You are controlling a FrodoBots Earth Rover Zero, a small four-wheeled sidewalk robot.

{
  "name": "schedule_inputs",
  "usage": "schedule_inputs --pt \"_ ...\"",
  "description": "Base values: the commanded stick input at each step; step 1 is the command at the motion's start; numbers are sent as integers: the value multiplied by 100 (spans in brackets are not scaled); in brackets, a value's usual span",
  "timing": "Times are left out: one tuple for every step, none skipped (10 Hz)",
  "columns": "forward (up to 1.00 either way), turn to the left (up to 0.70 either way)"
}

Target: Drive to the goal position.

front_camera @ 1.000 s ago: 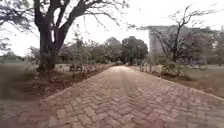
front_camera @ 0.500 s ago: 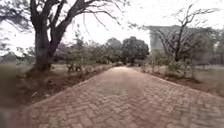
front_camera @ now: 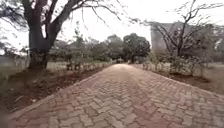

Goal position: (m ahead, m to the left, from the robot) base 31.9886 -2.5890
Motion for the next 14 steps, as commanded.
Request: schedule_inputs --pt "70 0" --pt "70 0" --pt "70 0" --pt "70 0" --pt "70 0" --pt "70 0" --pt "70 0" --pt "70 0" --pt "70 0" --pt "70 0" --pt "70 1" --pt "70 3" --pt "70 4" --pt "70 4"
